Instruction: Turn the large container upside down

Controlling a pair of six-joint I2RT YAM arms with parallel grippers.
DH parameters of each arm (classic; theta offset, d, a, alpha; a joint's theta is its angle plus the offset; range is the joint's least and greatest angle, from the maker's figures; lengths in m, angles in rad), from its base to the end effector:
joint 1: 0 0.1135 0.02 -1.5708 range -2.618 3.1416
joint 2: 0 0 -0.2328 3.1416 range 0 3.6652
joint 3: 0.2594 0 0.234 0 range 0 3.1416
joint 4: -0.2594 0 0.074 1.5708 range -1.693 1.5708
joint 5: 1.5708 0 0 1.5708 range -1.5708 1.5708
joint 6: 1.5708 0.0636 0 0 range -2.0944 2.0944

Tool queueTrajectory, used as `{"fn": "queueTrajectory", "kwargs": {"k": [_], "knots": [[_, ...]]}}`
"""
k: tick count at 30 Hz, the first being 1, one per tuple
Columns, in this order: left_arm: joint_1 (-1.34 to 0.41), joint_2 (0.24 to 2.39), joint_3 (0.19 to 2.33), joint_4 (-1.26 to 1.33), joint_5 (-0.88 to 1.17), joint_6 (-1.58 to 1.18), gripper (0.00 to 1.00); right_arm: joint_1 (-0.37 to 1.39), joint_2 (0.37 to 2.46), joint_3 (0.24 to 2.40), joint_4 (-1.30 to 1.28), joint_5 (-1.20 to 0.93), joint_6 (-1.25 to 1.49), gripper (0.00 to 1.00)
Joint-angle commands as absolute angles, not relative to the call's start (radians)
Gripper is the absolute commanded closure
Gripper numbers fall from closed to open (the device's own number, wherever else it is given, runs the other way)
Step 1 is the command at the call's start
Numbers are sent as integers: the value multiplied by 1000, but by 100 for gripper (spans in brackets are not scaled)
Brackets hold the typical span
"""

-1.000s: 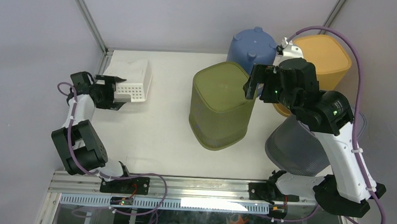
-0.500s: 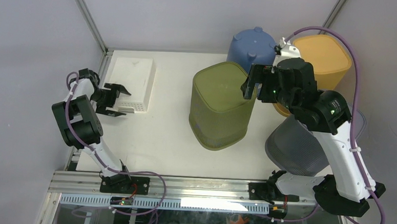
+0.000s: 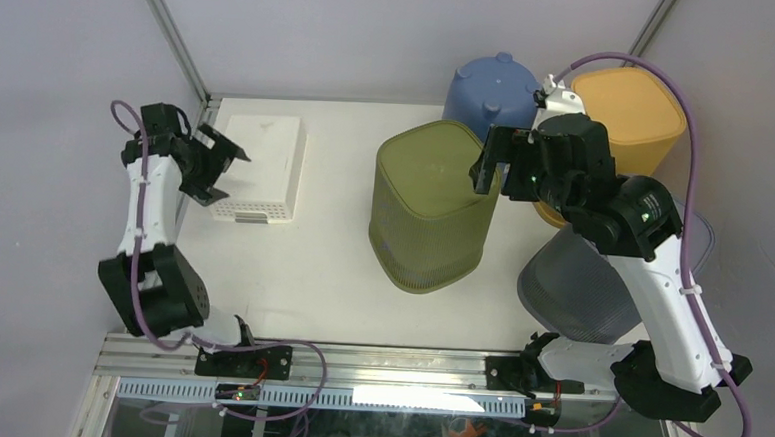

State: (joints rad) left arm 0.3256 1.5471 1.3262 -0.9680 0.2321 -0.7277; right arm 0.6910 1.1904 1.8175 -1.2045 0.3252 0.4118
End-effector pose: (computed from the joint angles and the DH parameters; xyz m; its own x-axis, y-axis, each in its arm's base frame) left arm 0.2879 0.0818 0.2291 -0.5035 -0.8532 -0.1363 -0.7566 0.5115 -0.4073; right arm 0.1624 0.1080 0.4377 -0.5446 0.0418 -0.8376 -0.1960 0.9648 0.1756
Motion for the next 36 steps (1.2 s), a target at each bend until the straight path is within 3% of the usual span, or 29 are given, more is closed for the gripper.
{"fn": "queueTrajectory", "kwargs": {"k": [1,8,16,22,36], "knots": [[303,1305,1421,-839,283,-524,1,693,1185,1861,-1160,369,375,1],[278,1098,1441,-612,539,-444,1,693,1130,1833,-1078,467,324,1],[273,1045,1428,-351,718,-408,1,694,923,1655,-794,596,273,1],[273,1058,1452,-212,797,-501,1,693,836,1596,-652,687,254,1],[273,1050,1465,-70,848,-611,1,693,808,1567,-656,703,293,1]]}}
